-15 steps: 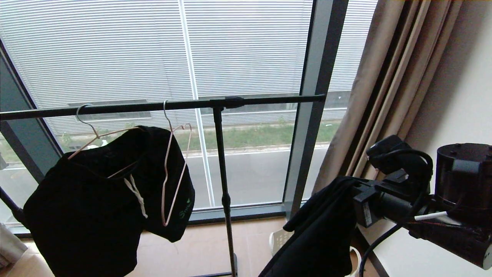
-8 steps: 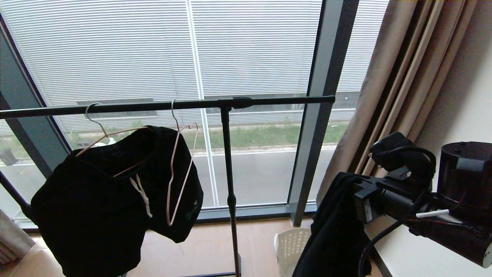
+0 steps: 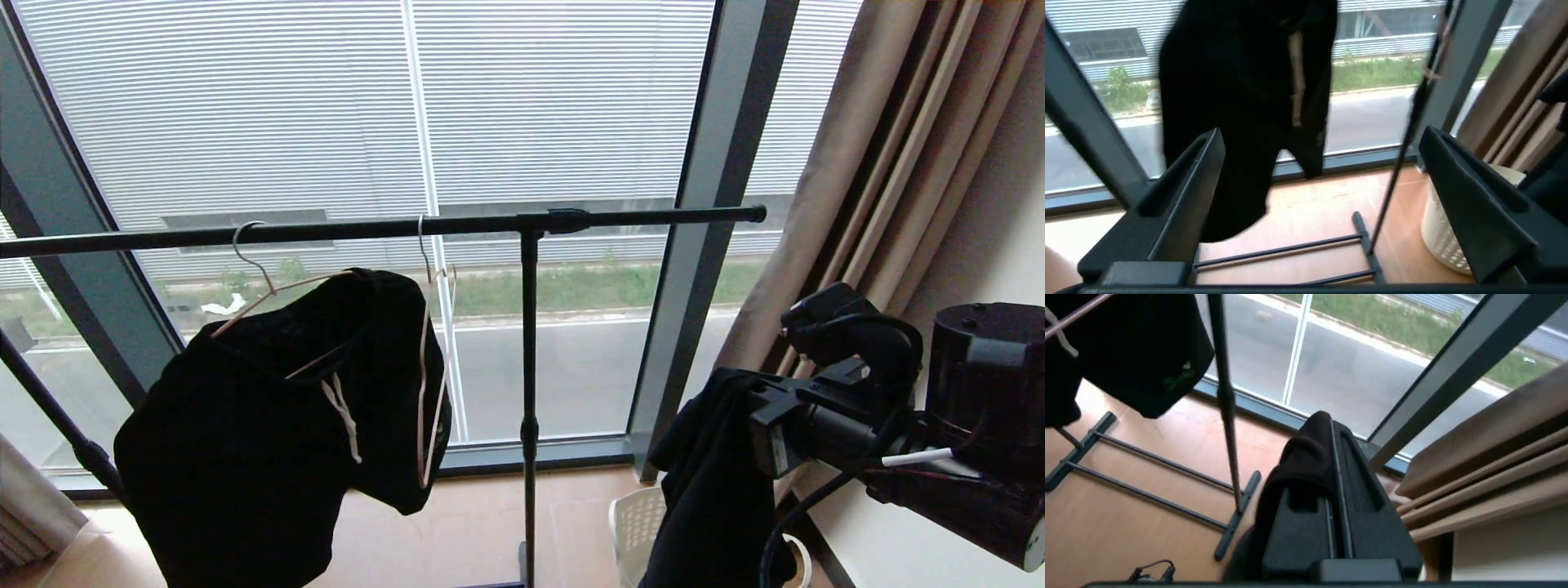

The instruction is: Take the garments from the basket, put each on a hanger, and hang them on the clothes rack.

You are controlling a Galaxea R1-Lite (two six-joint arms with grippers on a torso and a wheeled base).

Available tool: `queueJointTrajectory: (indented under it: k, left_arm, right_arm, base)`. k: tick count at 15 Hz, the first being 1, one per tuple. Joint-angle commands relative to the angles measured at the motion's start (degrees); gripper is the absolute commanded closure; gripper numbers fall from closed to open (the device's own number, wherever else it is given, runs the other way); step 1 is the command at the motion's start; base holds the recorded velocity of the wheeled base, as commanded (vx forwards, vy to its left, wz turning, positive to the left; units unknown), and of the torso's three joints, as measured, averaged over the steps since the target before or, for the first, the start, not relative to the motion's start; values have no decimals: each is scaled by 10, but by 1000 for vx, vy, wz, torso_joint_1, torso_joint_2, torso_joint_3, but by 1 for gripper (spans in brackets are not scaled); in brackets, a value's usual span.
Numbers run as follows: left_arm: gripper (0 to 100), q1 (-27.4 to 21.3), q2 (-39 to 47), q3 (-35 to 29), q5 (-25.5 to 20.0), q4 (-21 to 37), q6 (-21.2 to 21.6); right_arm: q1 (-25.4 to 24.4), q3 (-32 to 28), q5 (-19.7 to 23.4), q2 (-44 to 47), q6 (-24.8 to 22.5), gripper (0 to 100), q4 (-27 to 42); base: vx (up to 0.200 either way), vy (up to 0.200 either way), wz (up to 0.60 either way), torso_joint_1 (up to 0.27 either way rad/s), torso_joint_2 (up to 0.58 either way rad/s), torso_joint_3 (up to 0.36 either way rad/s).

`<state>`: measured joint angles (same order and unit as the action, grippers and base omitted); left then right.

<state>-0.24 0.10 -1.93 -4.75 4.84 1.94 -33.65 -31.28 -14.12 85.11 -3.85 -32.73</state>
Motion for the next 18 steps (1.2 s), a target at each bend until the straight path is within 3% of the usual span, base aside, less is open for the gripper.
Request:
queueJointTrajectory:
  k: [1, 6, 13, 18]
  left_arm:
    - [0, 0, 0, 0, 0, 0, 0]
    - [0, 0, 0, 0, 0, 0, 0]
    - [0, 1, 0, 0, 0, 0, 1]
    - [0, -2, 4, -1, -1, 2, 1]
  right_arm:
    - [0, 0, 0, 1, 0, 100, 0]
    - [0, 4, 0, 2, 0, 100, 0]
    - [24, 6, 0, 14, -1, 100, -26]
    - [20, 11, 0, 13, -9, 100, -29]
  base:
    - [-200, 0, 0, 12, 2, 7]
    - [-200, 0, 0, 4, 3, 4]
    - [0, 0, 0, 0, 0, 0]
    - [0, 0, 0, 158, -341, -185]
